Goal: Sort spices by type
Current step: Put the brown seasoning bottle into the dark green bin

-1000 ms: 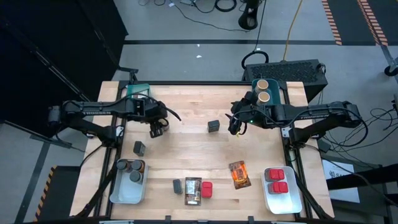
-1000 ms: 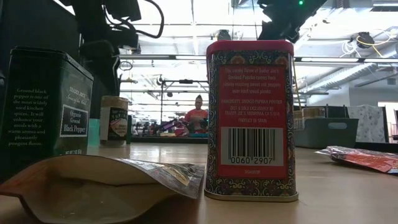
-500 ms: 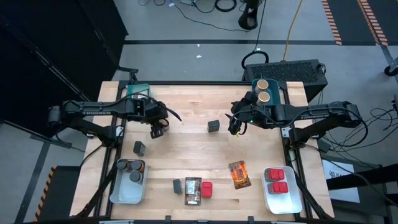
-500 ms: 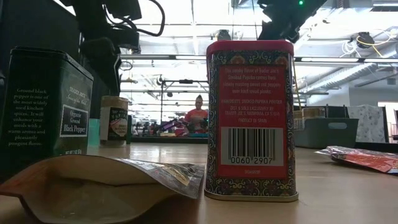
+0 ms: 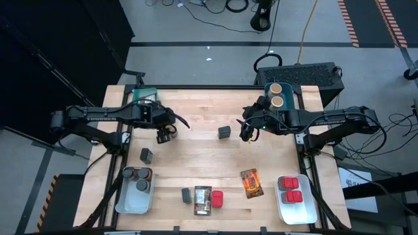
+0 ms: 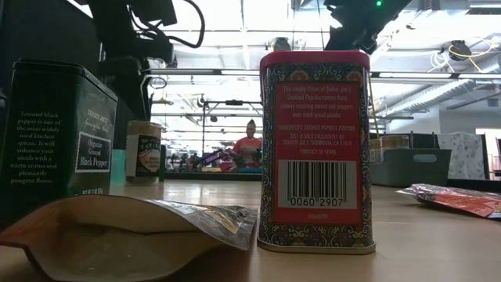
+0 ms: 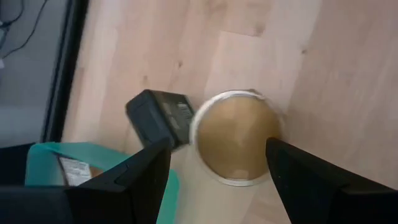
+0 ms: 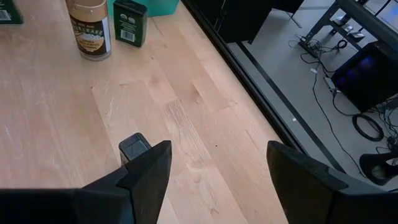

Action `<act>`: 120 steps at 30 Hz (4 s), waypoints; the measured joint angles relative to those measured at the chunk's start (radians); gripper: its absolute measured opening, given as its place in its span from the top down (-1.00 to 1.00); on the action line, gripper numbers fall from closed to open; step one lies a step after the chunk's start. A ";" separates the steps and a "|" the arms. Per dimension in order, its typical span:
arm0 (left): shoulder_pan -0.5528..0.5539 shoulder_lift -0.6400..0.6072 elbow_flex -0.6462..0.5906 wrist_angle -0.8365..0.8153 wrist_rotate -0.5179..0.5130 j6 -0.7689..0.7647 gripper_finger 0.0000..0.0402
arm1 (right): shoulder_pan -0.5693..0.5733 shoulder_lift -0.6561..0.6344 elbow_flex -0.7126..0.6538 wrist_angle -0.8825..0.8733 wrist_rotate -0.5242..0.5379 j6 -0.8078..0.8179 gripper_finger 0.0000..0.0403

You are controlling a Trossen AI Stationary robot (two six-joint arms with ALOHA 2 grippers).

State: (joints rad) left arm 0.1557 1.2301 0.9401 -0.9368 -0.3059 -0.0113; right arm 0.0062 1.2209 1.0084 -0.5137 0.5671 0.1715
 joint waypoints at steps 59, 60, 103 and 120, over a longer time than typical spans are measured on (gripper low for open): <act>0.165 -0.010 0.002 0.041 0.345 0.149 -0.85 | -0.001 0.001 0.000 0.000 0.004 -0.001 -0.24; 0.165 -0.010 0.002 0.039 0.322 0.148 -0.91 | -0.001 0.001 0.000 0.000 0.004 0.000 -0.24; 0.177 0.144 0.003 0.068 0.276 0.130 -0.39 | -0.001 0.001 0.000 -0.010 0.004 -0.001 -0.24; -0.013 -0.019 0.177 0.400 0.306 0.272 -0.39 | 0.080 0.055 -0.002 0.179 0.011 -0.100 -0.24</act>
State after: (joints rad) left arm 0.1423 1.2110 1.1170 -0.5365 -0.0002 0.2605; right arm 0.0858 1.2757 1.0069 -0.3351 0.5779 0.0717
